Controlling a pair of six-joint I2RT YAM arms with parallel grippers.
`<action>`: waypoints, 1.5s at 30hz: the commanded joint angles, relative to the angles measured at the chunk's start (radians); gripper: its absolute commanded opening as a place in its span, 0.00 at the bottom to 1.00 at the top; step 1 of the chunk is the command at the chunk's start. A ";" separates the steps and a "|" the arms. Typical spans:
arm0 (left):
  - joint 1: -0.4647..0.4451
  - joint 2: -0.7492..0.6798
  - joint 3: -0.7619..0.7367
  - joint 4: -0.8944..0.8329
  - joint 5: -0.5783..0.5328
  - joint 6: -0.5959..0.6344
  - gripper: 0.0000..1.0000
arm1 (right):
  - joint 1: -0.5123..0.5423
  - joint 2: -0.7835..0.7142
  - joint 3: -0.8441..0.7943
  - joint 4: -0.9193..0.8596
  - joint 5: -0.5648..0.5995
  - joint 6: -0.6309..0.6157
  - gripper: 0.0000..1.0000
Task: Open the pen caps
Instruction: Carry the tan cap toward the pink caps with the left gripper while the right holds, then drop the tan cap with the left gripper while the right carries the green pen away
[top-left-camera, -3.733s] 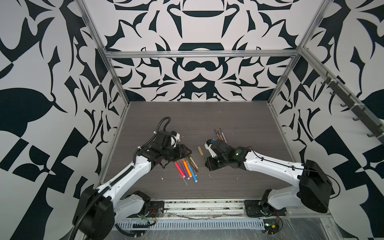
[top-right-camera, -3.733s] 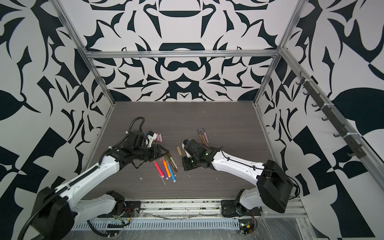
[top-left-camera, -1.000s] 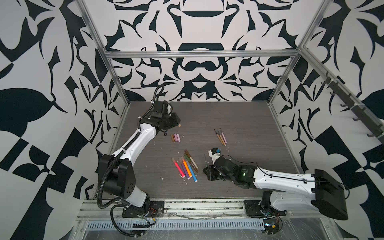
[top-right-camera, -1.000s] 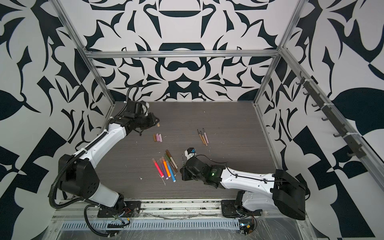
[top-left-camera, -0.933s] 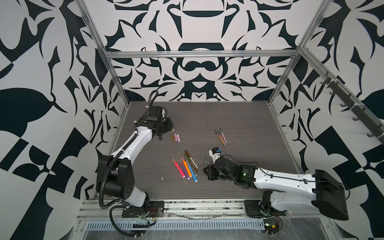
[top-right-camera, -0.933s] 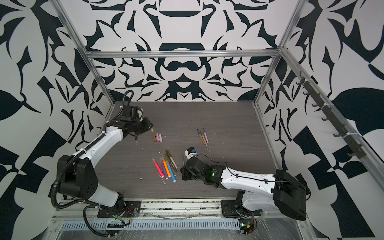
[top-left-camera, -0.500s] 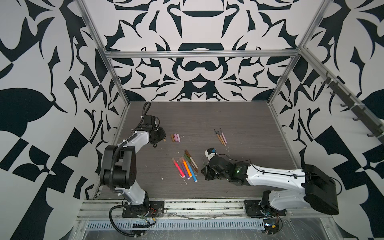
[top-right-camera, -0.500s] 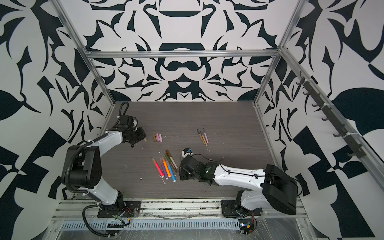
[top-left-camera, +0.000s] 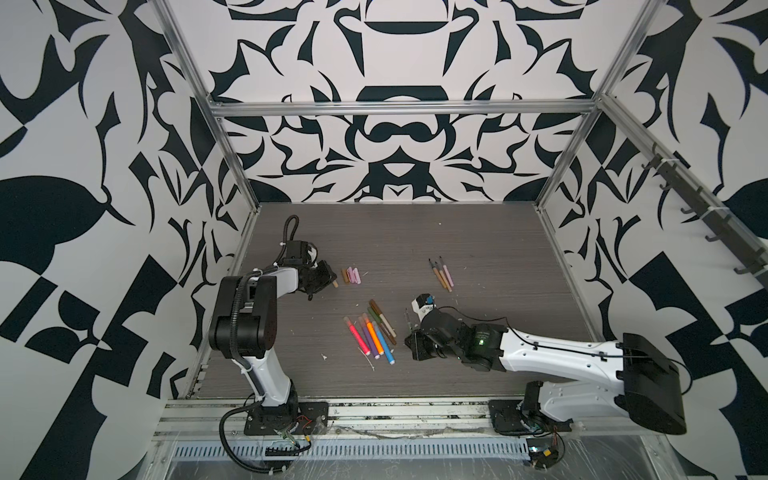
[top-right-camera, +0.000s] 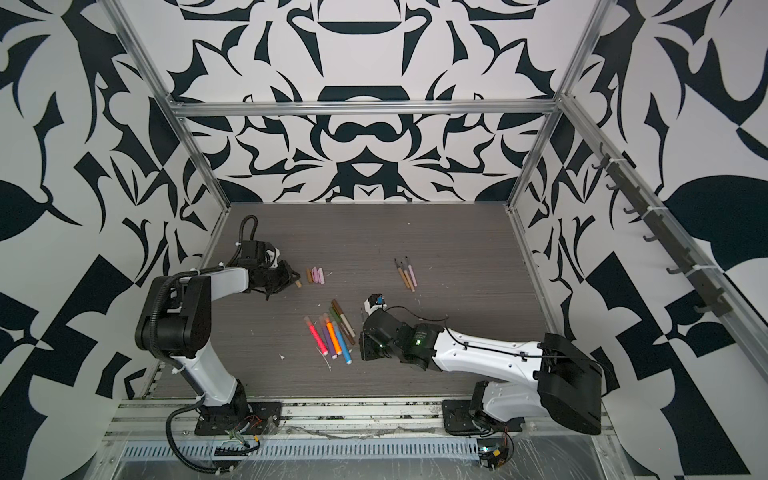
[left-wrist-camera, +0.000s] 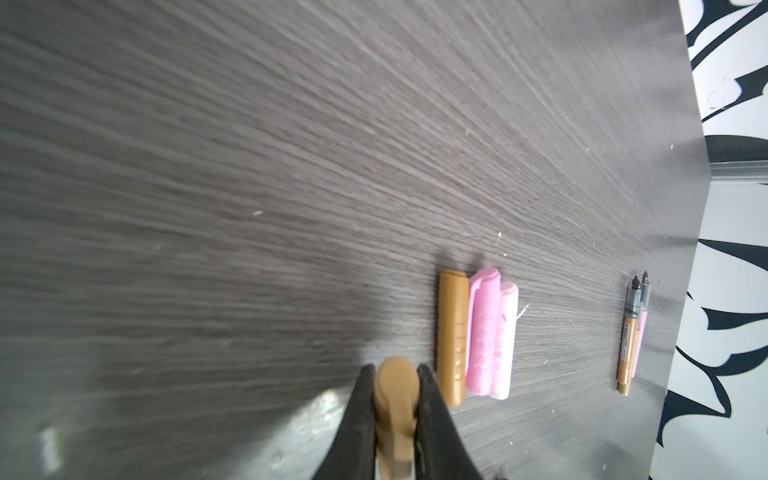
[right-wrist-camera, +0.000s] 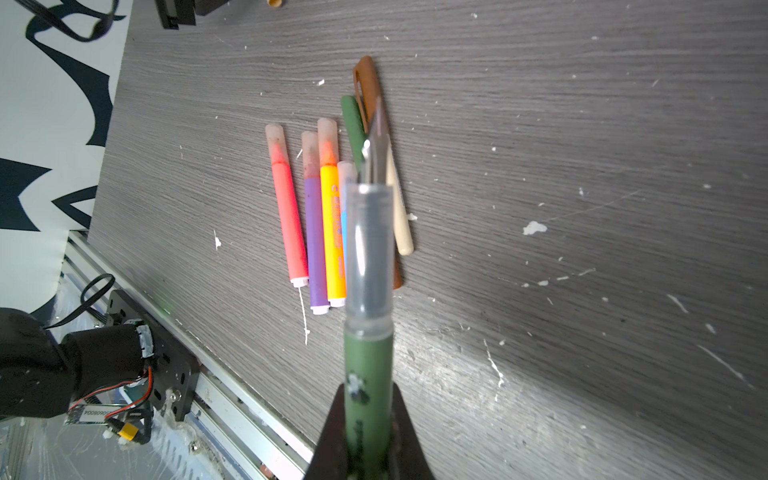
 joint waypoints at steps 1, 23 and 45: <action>0.003 0.037 0.022 0.021 0.046 -0.018 0.08 | 0.000 -0.020 0.032 -0.022 0.028 -0.015 0.00; 0.002 0.015 0.039 -0.006 0.062 -0.050 0.41 | -0.007 -0.060 0.071 -0.139 0.083 -0.056 0.00; -0.142 -0.678 -0.344 0.072 -0.086 -0.055 0.42 | -0.335 0.689 0.846 -0.647 0.479 -0.713 0.00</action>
